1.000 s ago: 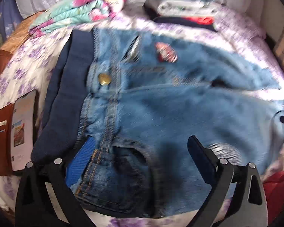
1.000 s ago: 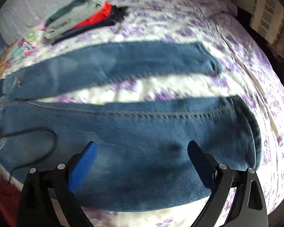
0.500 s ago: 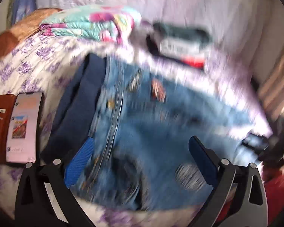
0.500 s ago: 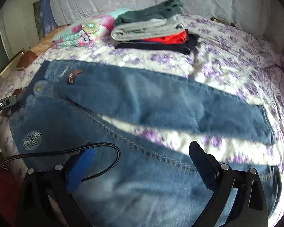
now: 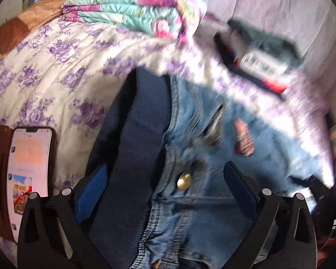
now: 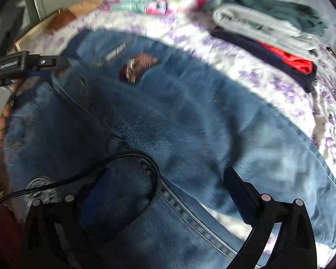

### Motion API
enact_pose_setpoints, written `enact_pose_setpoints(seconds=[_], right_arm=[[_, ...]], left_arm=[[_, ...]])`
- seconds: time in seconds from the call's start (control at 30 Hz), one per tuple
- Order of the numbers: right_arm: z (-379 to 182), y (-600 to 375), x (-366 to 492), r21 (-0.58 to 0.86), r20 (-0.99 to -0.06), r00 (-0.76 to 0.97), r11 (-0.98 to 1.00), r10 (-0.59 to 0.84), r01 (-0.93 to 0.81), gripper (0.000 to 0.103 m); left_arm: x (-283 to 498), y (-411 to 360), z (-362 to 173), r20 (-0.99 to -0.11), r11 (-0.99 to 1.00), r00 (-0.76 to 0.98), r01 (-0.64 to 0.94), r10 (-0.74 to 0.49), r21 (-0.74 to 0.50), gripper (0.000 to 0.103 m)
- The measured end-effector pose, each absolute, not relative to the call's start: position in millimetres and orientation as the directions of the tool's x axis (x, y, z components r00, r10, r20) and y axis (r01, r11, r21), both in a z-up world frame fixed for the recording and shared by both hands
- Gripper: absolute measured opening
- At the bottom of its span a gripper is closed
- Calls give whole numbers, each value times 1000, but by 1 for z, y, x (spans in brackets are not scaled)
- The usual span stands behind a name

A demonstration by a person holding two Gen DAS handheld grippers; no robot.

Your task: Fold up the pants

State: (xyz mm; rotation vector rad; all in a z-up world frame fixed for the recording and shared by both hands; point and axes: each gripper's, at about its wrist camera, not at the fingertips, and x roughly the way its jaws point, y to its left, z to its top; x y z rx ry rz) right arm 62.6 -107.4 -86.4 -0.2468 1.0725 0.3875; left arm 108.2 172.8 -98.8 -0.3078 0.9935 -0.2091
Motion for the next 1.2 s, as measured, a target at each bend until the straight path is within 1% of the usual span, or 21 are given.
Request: enact_pose_setpoints(seconds=[0.1, 0.17, 0.2, 0.27, 0.4, 0.5, 0.53, 0.6, 0.63, 0.67, 0.7, 0.77, 0.87, 0.9, 0.93, 0.97, 1.0, 1.03, 1.07, 1.1, 1.2], right_arm=[[-55, -145, 61, 8, -826, 512, 913, 235, -407, 99], [-44, -170, 76, 40, -819, 512, 915, 260, -401, 99], [-42, -180, 86, 52, -819, 507, 915, 268, -400, 99], [-40, -192, 107, 74, -826, 479, 900, 297, -430, 96], [-49, -199, 136, 78, -850, 408, 846, 333, -528, 90], [-57, -203, 159, 113, -845, 385, 827, 372, -551, 89], [-59, -204, 165, 124, -843, 373, 815, 388, -566, 89], [-67, -199, 171, 119, -848, 354, 792, 394, -599, 89], [-71, -195, 174, 121, -853, 339, 781, 398, -612, 89], [-76, -191, 179, 134, -856, 320, 772, 406, -622, 89], [-80, -189, 184, 153, -856, 305, 767, 418, -623, 89], [-77, -192, 186, 231, -837, 271, 756, 476, -613, 89], [-65, -197, 177, 341, -795, 204, 700, 571, -627, 89], [-64, -196, 174, 373, -795, 148, 668, 588, -644, 89], [-63, -194, 168, 368, -817, 91, 637, 570, -677, 89], [-61, -191, 162, 301, -859, 70, 613, 506, -731, 89], [-60, -189, 154, 178, -907, 92, 573, 410, -800, 89], [-60, -190, 148, 41, -937, 151, 528, 316, -848, 89], [-59, -196, 147, -60, -946, 210, 502, 247, -863, 89], [-55, -206, 155, -90, -945, 240, 527, 224, -845, 87], [-36, -237, 191, 69, -896, 272, 714, 352, -697, 81]], left_arm=[[122, 200, -89, -727, 880, 568, -13, -385, -476, 98], [139, 214, -90, -702, 835, 564, -40, -434, -549, 98], [146, 216, -92, -705, 826, 554, -54, -442, -561, 98], [163, 217, -94, -712, 820, 534, -57, -457, -569, 98], [186, 200, -92, -720, 833, 483, 39, -499, -551, 98], [192, 193, -93, -724, 846, 472, 97, -502, -524, 97], [190, 191, -92, -723, 848, 473, 111, -504, -518, 93], [192, 191, -94, -735, 862, 471, 127, -488, -491, 60], [193, 192, -95, -742, 866, 465, 129, -484, -484, 52], [194, 196, -97, -741, 860, 457, 128, -493, -493, 38], [195, 199, -98, -740, 857, 453, 123, -497, -500, 34], [195, 202, -97, -746, 856, 444, 108, -497, -506, 34], [193, 197, -95, -762, 874, 445, 110, -470, -474, 35], [193, 196, -95, -766, 877, 446, 106, -463, -468, 37], [194, 196, -96, -768, 879, 447, 98, -458, -467, 38], [196, 196, -99, -769, 877, 446, 88, -458, -472, 41], [196, 196, -100, -771, 878, 445, 79, -456, -473, 42], [197, 196, -101, -773, 879, 444, 73, -452, -472, 43], [198, 195, -102, -775, 879, 444, 71, -451, -471, 44], [198, 194, -103, -774, 878, 443, 72, -453, -473, 44], [198, 192, -103, -774, 879, 441, 83, -455, -470, 46]])
